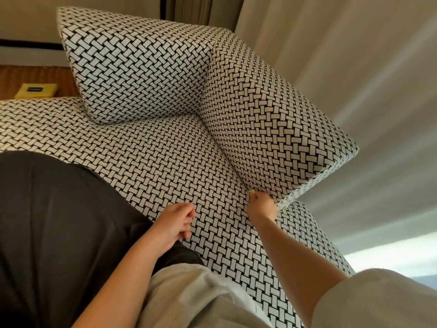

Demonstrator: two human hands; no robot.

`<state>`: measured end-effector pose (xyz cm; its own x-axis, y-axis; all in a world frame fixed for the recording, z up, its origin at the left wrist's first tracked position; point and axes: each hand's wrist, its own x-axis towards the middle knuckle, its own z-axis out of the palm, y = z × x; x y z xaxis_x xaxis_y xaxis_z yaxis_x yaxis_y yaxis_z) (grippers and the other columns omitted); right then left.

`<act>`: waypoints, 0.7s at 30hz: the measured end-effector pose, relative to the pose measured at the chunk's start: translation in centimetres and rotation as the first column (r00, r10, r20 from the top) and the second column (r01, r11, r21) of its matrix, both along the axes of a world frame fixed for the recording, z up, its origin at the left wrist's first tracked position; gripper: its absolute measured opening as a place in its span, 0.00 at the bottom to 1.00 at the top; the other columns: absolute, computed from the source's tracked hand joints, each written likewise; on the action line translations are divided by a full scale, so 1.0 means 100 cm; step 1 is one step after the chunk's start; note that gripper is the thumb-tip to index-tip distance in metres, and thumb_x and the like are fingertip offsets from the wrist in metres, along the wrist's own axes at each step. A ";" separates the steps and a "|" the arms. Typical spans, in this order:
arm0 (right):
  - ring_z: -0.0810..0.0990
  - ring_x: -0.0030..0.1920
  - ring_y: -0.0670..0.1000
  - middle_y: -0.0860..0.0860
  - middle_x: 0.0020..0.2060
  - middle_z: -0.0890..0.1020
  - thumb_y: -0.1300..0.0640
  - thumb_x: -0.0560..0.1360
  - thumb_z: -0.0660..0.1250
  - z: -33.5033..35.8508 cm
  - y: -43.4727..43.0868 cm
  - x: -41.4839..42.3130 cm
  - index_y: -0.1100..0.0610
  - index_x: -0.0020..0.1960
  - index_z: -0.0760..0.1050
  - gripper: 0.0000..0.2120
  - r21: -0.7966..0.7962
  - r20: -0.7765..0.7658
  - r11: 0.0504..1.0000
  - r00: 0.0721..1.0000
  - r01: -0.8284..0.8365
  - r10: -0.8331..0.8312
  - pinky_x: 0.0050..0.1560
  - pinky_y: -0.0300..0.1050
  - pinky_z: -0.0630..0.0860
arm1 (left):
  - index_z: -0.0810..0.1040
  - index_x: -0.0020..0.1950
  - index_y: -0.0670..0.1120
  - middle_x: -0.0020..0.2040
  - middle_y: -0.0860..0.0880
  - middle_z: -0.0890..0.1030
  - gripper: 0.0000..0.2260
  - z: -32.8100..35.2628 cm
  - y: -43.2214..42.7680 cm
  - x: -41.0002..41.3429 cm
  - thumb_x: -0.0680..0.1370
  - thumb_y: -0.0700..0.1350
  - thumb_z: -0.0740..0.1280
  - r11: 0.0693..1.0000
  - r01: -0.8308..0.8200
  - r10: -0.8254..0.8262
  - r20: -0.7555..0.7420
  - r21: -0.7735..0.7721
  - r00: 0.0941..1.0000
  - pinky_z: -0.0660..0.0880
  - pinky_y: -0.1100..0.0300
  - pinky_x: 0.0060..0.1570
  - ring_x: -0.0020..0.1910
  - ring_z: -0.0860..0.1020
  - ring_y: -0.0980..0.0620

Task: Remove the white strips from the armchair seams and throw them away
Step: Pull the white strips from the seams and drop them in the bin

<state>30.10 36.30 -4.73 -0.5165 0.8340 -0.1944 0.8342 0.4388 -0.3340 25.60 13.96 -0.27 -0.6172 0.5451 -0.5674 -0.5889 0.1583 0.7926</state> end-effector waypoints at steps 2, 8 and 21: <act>0.71 0.27 0.44 0.47 0.31 0.77 0.52 0.81 0.55 -0.005 0.004 0.007 0.55 0.52 0.79 0.15 0.021 -0.105 0.999 0.994 -0.030 0.033 0.25 0.34 0.63 | 0.69 0.38 0.42 0.25 0.51 0.64 0.13 -0.002 0.002 -0.001 0.81 0.43 0.56 1.000 0.016 -0.016 -0.004 -0.010 1.000 0.66 0.60 0.28 0.23 0.63 0.55; 0.63 0.23 0.45 0.48 0.23 0.71 0.55 0.79 0.58 0.003 -0.009 0.036 0.53 0.42 0.78 0.12 -0.039 -0.438 0.993 0.895 -0.115 0.087 0.23 0.37 0.58 | 0.70 0.39 0.42 0.26 0.51 0.67 0.12 -0.005 0.007 -0.002 0.81 0.43 0.56 1.000 0.022 -0.022 0.041 0.004 0.999 0.67 0.60 0.30 0.26 0.65 0.54; 0.72 0.27 0.41 0.47 0.30 0.77 0.59 0.78 0.61 0.049 -0.109 0.015 0.57 0.46 0.76 0.06 -0.647 -0.474 0.597 0.863 -0.474 0.172 0.28 0.32 0.68 | 0.77 0.55 0.40 0.40 0.42 0.77 0.21 -0.003 0.007 -0.003 0.81 0.54 0.52 0.998 -0.008 -0.004 0.204 0.060 0.979 0.78 0.55 0.39 0.38 0.76 0.49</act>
<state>31.58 25.39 0.21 -0.8749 0.2568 -0.4107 0.4548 0.1434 -0.8790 25.33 14.64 -0.54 -0.4927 0.5809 -0.6479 -0.7395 0.1129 0.6636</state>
